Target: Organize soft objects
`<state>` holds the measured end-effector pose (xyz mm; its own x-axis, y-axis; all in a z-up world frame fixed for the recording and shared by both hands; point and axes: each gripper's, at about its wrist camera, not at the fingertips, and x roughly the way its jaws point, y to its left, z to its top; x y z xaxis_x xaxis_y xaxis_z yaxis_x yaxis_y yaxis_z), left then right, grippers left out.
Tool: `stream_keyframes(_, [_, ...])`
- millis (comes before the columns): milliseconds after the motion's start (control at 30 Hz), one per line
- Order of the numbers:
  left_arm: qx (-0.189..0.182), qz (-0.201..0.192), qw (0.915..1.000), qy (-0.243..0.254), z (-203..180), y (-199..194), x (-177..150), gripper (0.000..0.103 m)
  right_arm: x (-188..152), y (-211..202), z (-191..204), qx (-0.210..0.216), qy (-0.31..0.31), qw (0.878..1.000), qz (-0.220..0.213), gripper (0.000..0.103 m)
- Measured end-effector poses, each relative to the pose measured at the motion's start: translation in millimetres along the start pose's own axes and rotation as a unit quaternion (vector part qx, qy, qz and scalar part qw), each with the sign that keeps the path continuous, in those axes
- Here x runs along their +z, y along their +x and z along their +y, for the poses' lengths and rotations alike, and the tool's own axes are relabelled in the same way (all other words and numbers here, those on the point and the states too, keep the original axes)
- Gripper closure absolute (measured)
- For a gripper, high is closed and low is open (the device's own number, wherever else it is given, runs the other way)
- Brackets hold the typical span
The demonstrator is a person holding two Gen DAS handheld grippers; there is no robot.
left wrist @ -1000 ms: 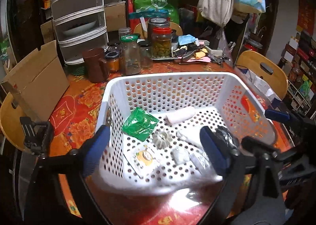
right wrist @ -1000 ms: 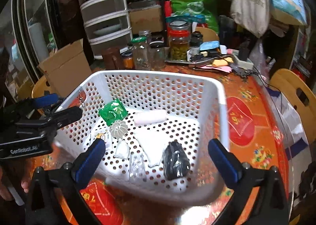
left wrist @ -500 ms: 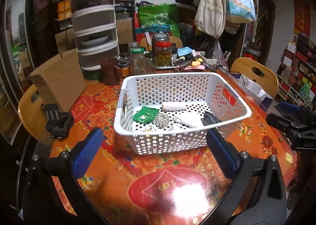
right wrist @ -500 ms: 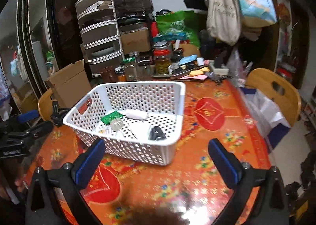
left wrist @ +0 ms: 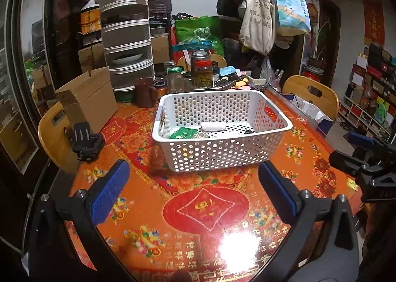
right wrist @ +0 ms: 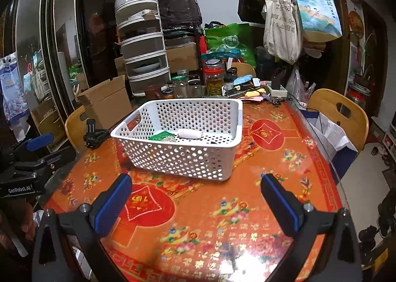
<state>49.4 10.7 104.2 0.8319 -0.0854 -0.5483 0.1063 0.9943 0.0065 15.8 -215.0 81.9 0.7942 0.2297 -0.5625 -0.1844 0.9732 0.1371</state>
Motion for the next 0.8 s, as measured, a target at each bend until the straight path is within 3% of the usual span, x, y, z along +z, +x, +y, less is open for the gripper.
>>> stream_keyframes(367, [-0.001, 0.002, 0.9999, -0.015, 9.9, -3.9, -2.8, 0.0, -4.8, -13.4, 21.6, 0.008, -0.014, 1.0, -0.019, 0.0])
stream_keyframes(800, [0.003, 0.016, 0.9998, -0.011, 4.9, 15.7, 0.4, 0.0, -3.0, -5.7, 17.5, 0.006, -0.007, 1.0, -0.014, 0.0])
